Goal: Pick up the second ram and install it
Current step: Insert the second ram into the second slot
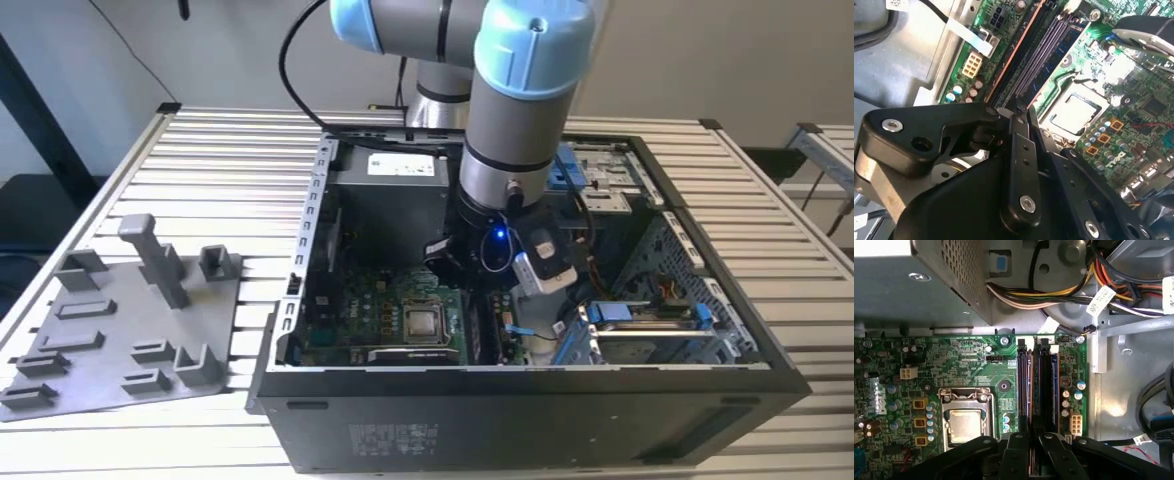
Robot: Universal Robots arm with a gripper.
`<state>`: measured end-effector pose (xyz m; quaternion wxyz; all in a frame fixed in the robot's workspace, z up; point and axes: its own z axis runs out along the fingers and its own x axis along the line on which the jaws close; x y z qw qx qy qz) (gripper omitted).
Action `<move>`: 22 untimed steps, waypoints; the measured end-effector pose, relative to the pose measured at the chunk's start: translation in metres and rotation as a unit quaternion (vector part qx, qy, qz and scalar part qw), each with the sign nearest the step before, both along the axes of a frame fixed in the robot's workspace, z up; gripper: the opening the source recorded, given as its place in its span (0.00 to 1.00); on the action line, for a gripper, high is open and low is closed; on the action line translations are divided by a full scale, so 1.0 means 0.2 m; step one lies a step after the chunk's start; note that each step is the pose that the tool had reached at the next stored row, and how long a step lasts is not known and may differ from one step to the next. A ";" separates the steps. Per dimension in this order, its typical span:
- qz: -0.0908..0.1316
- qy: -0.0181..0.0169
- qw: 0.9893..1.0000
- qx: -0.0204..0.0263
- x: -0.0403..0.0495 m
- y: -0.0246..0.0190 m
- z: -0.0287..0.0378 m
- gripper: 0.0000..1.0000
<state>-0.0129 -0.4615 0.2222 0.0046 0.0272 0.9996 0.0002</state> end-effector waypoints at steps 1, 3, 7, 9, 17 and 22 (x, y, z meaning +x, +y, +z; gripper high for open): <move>0.000 0.000 1.000 0.000 0.000 0.000 0.000 0.14; 0.000 0.000 1.000 0.000 0.000 0.004 -0.001 0.14; 0.000 0.000 1.000 0.000 0.000 0.008 -0.006 0.14; 0.000 0.000 1.000 0.000 0.000 0.008 -0.008 0.14; 0.000 0.000 1.000 0.000 0.003 0.008 -0.025 0.14; 0.000 0.000 1.000 0.000 0.003 0.008 -0.034 0.14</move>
